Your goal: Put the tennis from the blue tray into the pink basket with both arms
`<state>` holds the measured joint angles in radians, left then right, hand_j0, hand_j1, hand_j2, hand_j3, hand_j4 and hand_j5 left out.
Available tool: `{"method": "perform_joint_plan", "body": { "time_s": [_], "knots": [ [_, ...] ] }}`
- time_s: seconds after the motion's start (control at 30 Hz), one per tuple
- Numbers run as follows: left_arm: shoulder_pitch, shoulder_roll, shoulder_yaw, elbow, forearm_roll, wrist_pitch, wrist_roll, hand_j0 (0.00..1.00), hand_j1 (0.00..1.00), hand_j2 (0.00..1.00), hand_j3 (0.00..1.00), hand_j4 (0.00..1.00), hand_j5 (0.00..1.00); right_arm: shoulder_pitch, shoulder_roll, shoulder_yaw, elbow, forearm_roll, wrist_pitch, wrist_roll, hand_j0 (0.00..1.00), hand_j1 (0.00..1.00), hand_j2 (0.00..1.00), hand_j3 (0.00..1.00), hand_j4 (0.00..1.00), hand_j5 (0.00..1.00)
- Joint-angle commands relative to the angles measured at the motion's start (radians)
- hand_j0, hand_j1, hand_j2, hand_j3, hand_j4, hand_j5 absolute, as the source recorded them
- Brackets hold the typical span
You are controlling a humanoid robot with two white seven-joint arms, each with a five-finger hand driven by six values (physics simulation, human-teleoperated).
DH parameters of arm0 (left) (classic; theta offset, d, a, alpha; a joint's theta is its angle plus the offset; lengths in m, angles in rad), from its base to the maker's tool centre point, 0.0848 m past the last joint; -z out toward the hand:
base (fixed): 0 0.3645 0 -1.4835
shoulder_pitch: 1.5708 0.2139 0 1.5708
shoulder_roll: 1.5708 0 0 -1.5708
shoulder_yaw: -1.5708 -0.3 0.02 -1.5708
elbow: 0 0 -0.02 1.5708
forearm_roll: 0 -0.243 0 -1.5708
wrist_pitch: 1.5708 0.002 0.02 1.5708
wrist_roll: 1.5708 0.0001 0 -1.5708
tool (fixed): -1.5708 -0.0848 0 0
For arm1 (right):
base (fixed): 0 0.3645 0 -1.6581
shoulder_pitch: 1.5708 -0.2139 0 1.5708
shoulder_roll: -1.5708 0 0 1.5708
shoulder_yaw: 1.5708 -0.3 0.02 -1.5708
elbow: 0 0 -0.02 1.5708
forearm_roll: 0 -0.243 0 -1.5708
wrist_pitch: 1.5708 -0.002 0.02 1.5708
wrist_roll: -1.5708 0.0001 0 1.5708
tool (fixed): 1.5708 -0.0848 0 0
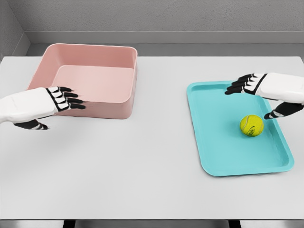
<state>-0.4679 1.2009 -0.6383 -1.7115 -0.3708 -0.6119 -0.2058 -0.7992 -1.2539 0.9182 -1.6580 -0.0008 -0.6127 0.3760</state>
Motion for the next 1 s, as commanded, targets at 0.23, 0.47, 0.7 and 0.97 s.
{"method": "perform_joint_plan", "body": {
  "time_s": [0.23,0.47,0.7,0.97],
  "knots": [
    [0.008,0.058,0.000,0.000,0.020,0.001,0.000,1.00,1.00,1.00,1.00,1.00,1.00,0.005,0.013,0.011,0.023,0.120,0.002,0.006,1.00,1.00,1.00,1.00,1.00,1.00],
    [0.034,0.046,-0.001,-0.005,0.018,0.001,0.000,1.00,1.00,1.00,1.00,1.00,1.00,0.015,0.083,0.050,0.119,0.133,0.002,0.011,1.00,1.00,1.00,1.00,1.00,1.00],
    [0.037,0.046,-0.004,-0.008,0.018,0.001,-0.001,1.00,1.00,1.00,1.00,1.00,1.00,0.034,0.062,0.065,0.133,0.134,0.002,0.011,1.00,1.00,1.00,1.00,1.00,1.00],
    [0.038,0.069,-0.003,-0.010,0.015,0.001,-0.001,1.00,1.00,1.00,1.00,1.00,1.00,0.048,0.088,0.080,0.170,0.156,0.002,0.009,1.00,1.00,1.00,1.00,1.00,1.00]
  ]
}}
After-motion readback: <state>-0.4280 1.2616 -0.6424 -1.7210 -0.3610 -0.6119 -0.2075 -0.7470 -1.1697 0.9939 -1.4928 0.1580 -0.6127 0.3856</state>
